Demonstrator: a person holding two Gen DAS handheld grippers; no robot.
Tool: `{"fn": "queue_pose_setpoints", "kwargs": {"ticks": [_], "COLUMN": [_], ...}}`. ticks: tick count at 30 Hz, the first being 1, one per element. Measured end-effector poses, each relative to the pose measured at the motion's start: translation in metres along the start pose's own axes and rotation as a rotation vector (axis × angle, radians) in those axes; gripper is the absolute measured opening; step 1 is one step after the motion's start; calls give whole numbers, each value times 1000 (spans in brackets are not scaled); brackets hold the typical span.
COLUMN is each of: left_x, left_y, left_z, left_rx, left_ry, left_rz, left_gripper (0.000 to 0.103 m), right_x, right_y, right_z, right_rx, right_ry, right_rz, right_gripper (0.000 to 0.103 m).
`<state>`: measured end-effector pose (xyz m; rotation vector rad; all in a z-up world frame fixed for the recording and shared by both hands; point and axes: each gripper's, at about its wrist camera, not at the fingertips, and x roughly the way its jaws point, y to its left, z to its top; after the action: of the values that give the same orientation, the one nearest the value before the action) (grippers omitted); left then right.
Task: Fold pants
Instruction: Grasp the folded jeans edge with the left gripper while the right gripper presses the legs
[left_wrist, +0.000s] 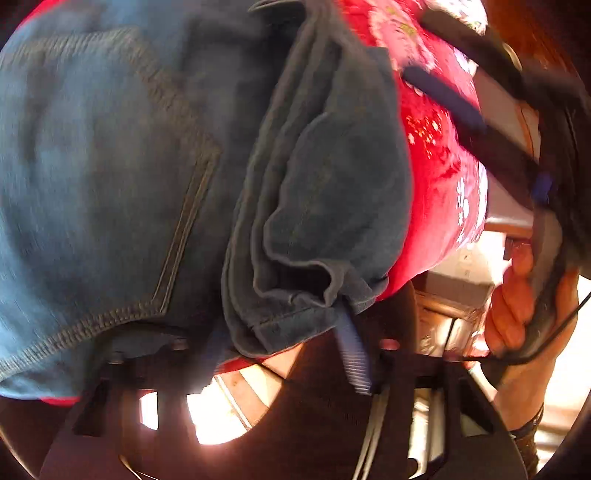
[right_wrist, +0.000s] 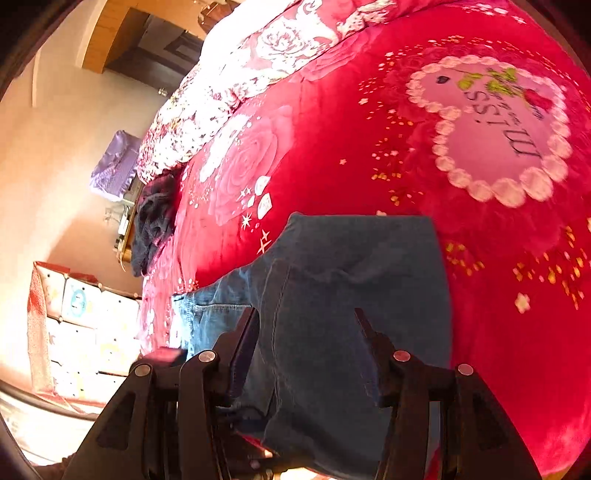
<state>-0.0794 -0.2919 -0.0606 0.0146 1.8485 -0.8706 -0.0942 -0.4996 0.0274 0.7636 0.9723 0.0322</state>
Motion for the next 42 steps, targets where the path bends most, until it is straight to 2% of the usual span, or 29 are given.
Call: {"fn": "queue_pose_setpoints", "kwargs": {"ticks": [1,2,4,6,8,10,12,14,15,17,19,23,24,25,26,27,29,31,33,34,36,37,40,42], "left_x": [-4,-6,-7,-6,-11,-24,-46,-69,-80,-94,-98,-77,-71,-65,-60,-58,-53,-44,-51,-55,-66,-70,-72,-64], "left_y": [7,13,21,24,24,18,13,7,5,3,4,0,-3,-10,-17,-24,-30,-33,-39,-42,-44,-44,-28,-31], "left_z": [0,-1,-4,-6,-9,-13,-17,-11,-3,21,51,97,102,104,106,108,113,121,123,119,103,93,66,53], "left_rx": [-41,-77,-114,-128,-122,-81,-30,0,6,-19,-68,-133,-130,-117,-94,-80,-60,-66,-60,-31,22,46,99,122], "left_ry": [-4,-7,-2,20,25,14,-24,-94,-131,-200,-231,-193,-181,-184,-194,-213,-259,-233,-233,-222,-197,-180,-120,-97], "left_rz": [-24,-46,-53,-60,-73,-97,-135,-137,-124,-74,-48,11,54,72,64,85,161,201,199,200,200,180,137,119], "left_gripper": [30,29,29,29,29,29,29,31,38,53,53,53,50,44,27,23,23,22,22,22,22,22,23,23], "right_x": [12,30,66,80,64,32,1,-20,-23,-20,-12,12,16,16,13,8,7,24,18,11,-7,-18,-38,-42], "right_y": [7,13,21,27,26,18,3,-17,-27,-47,-60,-65,-66,-64,-61,-59,-66,-78,-76,-72,-65,-60,-44,-30], "right_z": [3,4,-4,-14,-8,4,17,23,24,20,15,14,13,14,15,16,17,16,16,16,8,-1,-40,-69], "right_rx": [-21,-25,-35,-76,-53,-10,-14,-22,-7,51,79,84,69,42,19,8,18,19,30,35,22,4,-34,-93], "right_ry": [18,65,206,267,236,137,45,-8,-4,10,20,18,19,13,-8,-35,-66,-4,-19,-29,-15,-13,43,73], "right_rz": [-15,-5,11,-35,50,89,-1,-146,-175,-198,-215,-213,-214,-214,-209,-206,-221,-279,-273,-266,-231,-205,-31,1], "right_gripper": [43,30,27,28,30,30,32,42,42,42,42,42,39,21,13,13,10,13,14,21,22,25,27,27]}}
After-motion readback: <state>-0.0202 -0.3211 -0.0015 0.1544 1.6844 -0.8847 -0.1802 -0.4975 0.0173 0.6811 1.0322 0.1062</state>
